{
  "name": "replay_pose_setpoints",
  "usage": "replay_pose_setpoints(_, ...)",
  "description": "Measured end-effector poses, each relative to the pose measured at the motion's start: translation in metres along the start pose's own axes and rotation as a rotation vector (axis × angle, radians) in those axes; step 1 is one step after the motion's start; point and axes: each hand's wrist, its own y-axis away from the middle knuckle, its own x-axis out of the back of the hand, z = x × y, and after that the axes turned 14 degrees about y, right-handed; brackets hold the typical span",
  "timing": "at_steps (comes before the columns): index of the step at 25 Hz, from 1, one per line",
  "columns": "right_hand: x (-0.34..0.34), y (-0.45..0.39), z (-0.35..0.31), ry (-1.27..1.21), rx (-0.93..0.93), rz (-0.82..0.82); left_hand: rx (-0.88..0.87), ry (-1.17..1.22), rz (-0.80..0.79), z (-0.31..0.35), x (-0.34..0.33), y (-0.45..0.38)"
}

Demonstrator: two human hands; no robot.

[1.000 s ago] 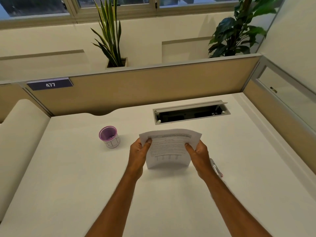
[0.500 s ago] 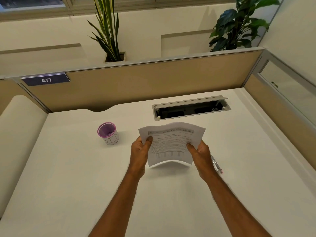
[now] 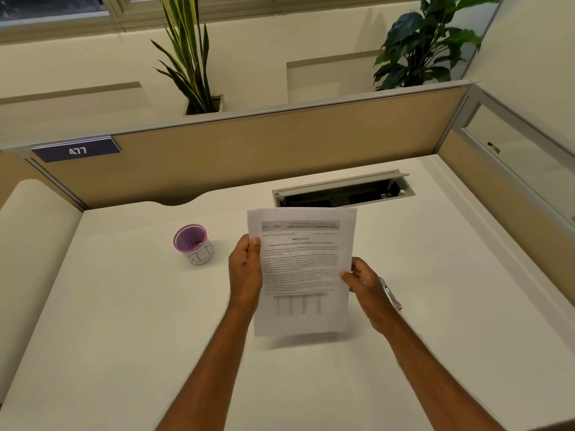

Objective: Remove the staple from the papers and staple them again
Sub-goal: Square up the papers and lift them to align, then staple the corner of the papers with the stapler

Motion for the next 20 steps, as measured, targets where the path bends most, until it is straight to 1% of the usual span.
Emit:
replay_pose_setpoints(1, 0.005, 0.002, 0.011, 0.062, 0.003, 0.094, -0.020, -0.098, 0.002, -0.002, 0.003, -0.004)
replay_pose_setpoints(2, 0.009, 0.004, 0.027, 0.181, -0.025, 0.240, -0.025, -0.203, -0.014, -0.007, 0.006, -0.008)
replay_pose_setpoints(3, 0.014, 0.005, 0.046, 0.342, -0.081, 0.384, -0.017, -0.300, -0.048, -0.014, 0.010, -0.009)
replay_pose_setpoints(4, 0.017, 0.006, 0.064, 0.518, -0.161, 0.475, -0.003, -0.382, -0.097, -0.024, 0.013, -0.008)
replay_pose_setpoints(5, 0.019, 0.008, 0.080, 0.652, -0.248, 0.514, 0.008, -0.446, -0.146, -0.035, 0.016, -0.006)
replay_pose_setpoints(6, 0.020, 0.010, 0.094, 0.716, -0.336, 0.513, 0.021, -0.494, -0.180, -0.046, 0.018, -0.002)
replay_pose_setpoints(7, 0.020, 0.012, 0.103, 0.716, -0.411, 0.496, 0.033, -0.525, -0.198, -0.057, 0.020, 0.001)
replay_pose_setpoints(8, 0.020, 0.013, 0.106, 0.702, -0.468, 0.480, 0.048, -0.541, -0.202, -0.066, 0.022, 0.004)
replay_pose_setpoints(10, 0.023, 0.014, 0.111, 0.673, -0.500, 0.471, 0.081, -0.547, -0.201, -0.078, 0.023, 0.011)
replay_pose_setpoints(13, 0.033, 0.012, 0.108, 0.642, -0.455, 0.464, 0.120, -0.541, -0.213, -0.084, 0.022, 0.016)
replay_pose_setpoints(15, 0.038, 0.012, 0.098, 0.557, -0.366, 0.477, 0.132, -0.522, -0.216, -0.085, 0.022, 0.016)
replay_pose_setpoints(16, 0.039, 0.012, 0.089, 0.460, -0.304, 0.492, 0.144, -0.509, -0.212, -0.084, 0.022, 0.016)
replay_pose_setpoints(18, 0.036, 0.013, 0.061, 0.155, -0.199, 0.509, 0.161, -0.474, -0.206, -0.079, 0.021, 0.016)
replay_pose_setpoints(19, 0.033, 0.014, 0.041, -0.020, -0.154, 0.492, 0.156, -0.456, -0.209, -0.076, 0.021, 0.017)
replay_pose_setpoints(20, 0.031, 0.014, 0.022, -0.144, -0.113, 0.457, 0.146, -0.447, -0.215, -0.073, 0.019, 0.018)
